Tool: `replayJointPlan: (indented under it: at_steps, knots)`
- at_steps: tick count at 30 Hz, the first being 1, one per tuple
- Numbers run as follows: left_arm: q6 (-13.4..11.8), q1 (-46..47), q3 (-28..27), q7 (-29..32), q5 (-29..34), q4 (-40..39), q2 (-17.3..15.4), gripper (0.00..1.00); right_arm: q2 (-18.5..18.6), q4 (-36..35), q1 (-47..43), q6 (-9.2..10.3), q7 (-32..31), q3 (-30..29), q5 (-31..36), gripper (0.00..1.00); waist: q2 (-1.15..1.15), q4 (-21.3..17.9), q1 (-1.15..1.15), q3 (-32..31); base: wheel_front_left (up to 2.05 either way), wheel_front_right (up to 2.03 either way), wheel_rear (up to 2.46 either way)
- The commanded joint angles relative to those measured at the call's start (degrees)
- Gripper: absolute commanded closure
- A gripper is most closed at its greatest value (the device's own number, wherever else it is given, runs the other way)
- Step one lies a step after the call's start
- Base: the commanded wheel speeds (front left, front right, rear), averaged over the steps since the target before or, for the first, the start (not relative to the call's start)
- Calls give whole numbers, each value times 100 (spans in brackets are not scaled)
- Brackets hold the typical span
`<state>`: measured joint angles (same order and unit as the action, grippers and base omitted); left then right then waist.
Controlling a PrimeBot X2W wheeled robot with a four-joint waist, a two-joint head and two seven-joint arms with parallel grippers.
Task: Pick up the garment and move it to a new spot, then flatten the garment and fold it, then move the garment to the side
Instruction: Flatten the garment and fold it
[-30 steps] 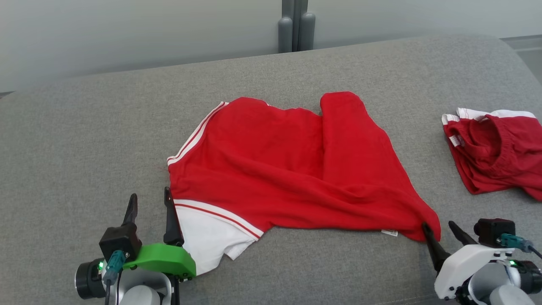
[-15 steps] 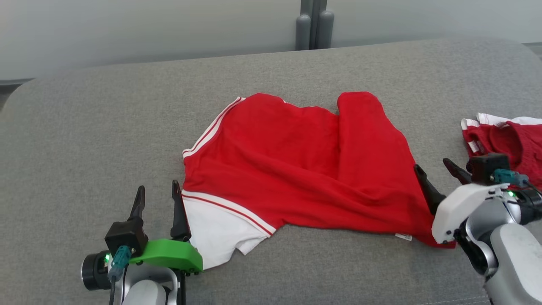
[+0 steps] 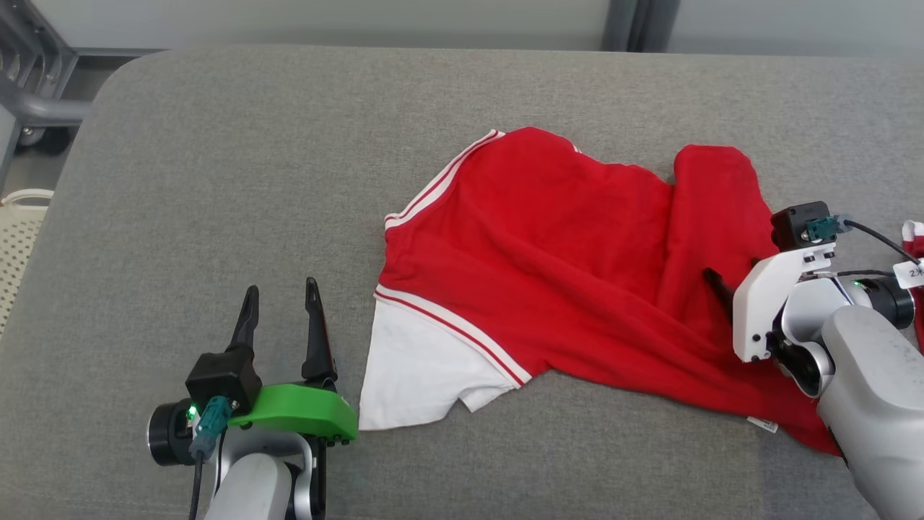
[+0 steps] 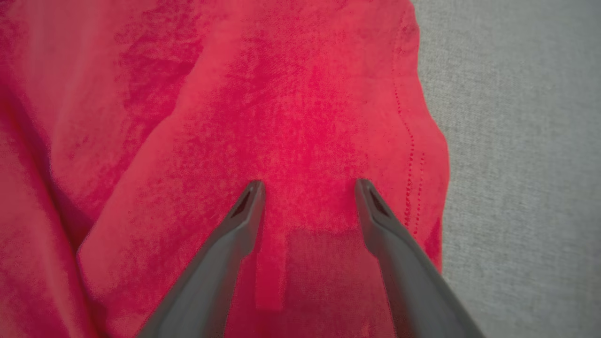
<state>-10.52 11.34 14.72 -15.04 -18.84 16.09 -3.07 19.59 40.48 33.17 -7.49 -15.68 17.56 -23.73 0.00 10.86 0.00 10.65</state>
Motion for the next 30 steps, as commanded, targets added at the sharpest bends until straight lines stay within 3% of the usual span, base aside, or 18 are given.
replayJointPlan:
  at_steps: [1,3,4,5,8,10,24,30]
  knots:
    - [8,101,-12,-17,-14,-23,-3,0,30,112,106,0,-46,52,-66,0,0,221,0,178,0,0,0]
    - [-2,107,-21,-17,-24,-25,1,0,32,350,246,0,-109,173,-192,0,0,261,0,199,0,0,0]
    - [1,114,-24,-17,-25,-25,4,0,48,461,303,0,-135,219,-245,29,0,278,0,210,0,0,0]
    - [0,123,-21,-17,-25,-25,6,0,57,579,342,1,-150,270,-277,52,0,292,0,219,0,0,0]
    - [0,139,-15,-17,-25,-30,10,0,87,862,472,1,-103,405,-364,76,0,324,0,250,0,0,0]
    - [-2,142,-19,-17,-24,-38,12,0,131,1005,586,1,6,481,-385,100,0,334,0,274,0,0,0]
    - [-18,231,13,-17,-13,-76,14,0,272,1928,1833,4,1295,423,5,100,0,289,0,482,0,0,0]
    - [-2,329,85,-17,-37,-103,13,0,353,2410,2503,4,1528,387,328,100,0,345,0,622,0,0,0]
